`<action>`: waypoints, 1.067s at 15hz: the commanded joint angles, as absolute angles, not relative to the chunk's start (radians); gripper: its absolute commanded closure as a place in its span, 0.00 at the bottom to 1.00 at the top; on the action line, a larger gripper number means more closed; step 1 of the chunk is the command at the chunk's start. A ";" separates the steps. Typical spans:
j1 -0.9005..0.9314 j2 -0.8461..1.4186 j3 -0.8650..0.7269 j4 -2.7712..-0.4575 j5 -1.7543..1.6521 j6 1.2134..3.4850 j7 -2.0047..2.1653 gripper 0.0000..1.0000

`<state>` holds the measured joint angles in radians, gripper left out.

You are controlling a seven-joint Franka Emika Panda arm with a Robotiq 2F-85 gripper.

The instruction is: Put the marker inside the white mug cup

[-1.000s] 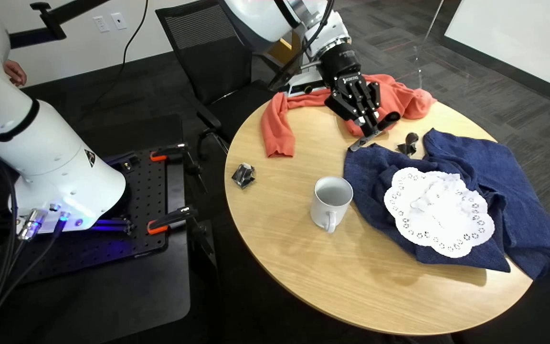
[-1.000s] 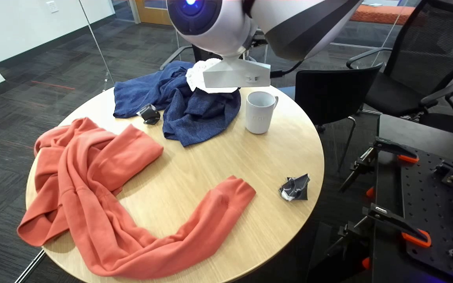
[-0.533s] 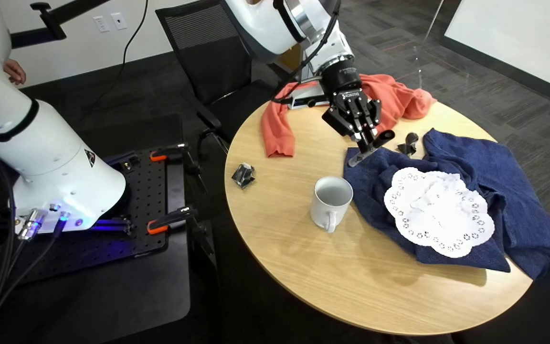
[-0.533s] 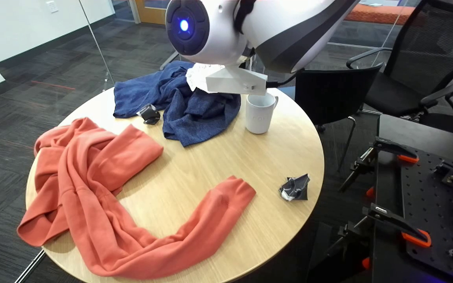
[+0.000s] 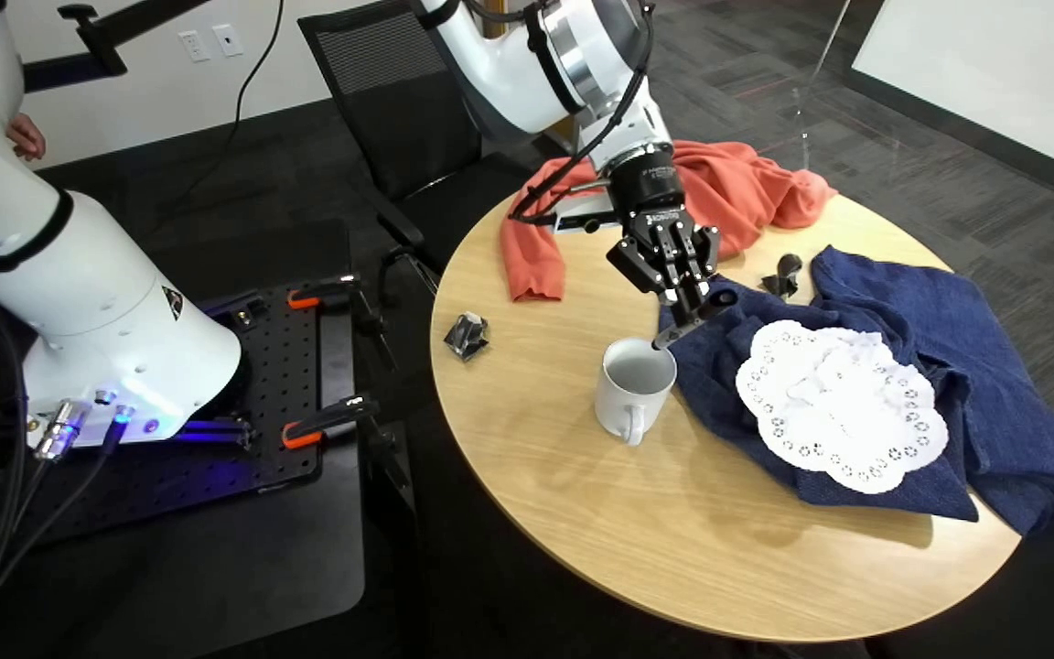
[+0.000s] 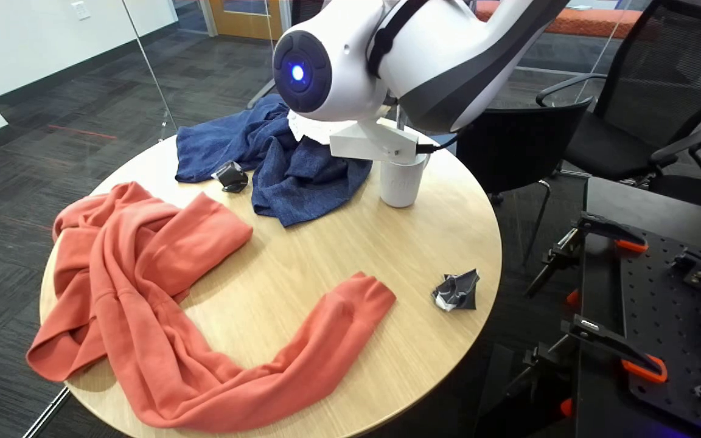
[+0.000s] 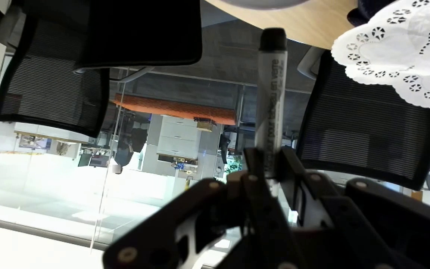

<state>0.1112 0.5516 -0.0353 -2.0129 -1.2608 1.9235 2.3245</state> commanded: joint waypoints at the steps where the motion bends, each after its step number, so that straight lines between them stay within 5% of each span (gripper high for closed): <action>1: 0.087 0.575 -0.012 -2.005 -1.250 1.928 2.355 0.95; 16: 0.088 0.676 0.004 -1.986 -1.215 1.929 2.383 0.95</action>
<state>0.0987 0.6526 -0.0071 -2.0098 -1.2305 1.9269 2.3502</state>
